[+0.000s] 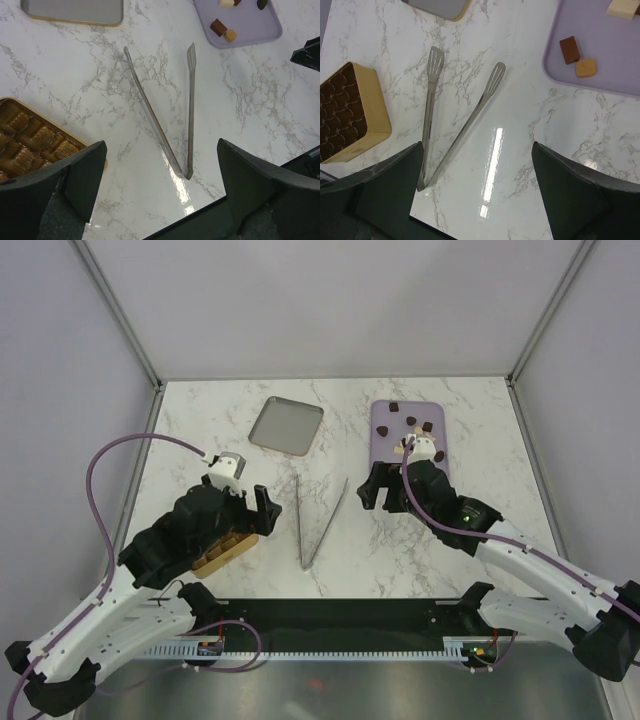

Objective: Pack the chocolate

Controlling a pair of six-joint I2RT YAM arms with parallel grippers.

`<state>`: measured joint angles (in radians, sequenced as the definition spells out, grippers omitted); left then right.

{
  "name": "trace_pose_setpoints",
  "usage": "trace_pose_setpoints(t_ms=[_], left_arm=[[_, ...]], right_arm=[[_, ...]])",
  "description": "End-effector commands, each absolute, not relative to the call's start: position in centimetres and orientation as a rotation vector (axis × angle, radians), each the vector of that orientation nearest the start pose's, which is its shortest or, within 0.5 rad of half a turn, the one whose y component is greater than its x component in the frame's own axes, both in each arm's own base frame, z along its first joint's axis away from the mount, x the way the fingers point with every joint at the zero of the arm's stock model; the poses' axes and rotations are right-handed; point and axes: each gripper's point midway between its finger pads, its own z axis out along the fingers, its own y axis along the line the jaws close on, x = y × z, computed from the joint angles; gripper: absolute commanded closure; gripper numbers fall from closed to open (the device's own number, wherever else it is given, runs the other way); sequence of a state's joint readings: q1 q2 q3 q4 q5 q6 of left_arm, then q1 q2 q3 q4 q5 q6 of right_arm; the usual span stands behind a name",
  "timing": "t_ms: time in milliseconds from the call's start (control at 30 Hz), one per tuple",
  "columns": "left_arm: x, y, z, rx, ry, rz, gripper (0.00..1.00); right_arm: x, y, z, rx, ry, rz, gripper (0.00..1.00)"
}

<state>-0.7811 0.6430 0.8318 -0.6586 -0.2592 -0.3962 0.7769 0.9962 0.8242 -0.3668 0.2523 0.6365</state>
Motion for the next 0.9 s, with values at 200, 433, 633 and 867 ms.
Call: trace_pose_setpoints(t_ms=[200, 433, 633, 867], left_arm=[[19.0, -14.4, 26.6, 0.196, 1.948, -0.523, 0.00], [18.1, -13.2, 26.6, 0.177, 1.916, -0.531, 0.00], [17.3, -11.9, 25.7, 0.145, 1.888, -0.534, 0.00], [17.2, -11.0, 25.8, 0.121, 1.867, -0.511, 0.00]], right_arm=[[27.1, 22.5, 20.5, 0.114, 2.122, 0.555, 0.02], [28.2, 24.4, 16.7, 0.182, 2.226, 0.527, 0.05], [28.4, 28.0, 12.2, 0.227, 2.315, 0.502, 0.19], [26.8, 32.1, 7.6, 0.287, 2.388, 0.525, 0.33]])
